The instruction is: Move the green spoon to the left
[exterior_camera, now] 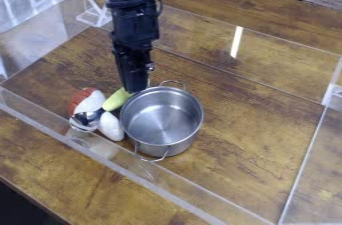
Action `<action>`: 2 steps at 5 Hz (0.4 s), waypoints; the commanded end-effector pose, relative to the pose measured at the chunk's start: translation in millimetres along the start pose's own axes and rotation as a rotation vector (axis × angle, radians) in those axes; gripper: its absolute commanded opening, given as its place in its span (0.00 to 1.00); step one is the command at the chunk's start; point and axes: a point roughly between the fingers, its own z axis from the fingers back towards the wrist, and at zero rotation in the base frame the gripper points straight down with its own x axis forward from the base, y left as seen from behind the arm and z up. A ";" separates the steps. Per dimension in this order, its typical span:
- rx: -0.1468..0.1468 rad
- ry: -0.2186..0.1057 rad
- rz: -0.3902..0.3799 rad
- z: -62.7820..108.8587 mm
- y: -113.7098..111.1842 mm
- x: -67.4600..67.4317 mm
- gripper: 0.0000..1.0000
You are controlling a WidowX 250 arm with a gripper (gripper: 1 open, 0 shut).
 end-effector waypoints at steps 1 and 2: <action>0.029 -0.072 0.051 22.5 5.4 2.5 0.00; 0.033 -0.095 0.127 30.7 16.0 -3.7 0.00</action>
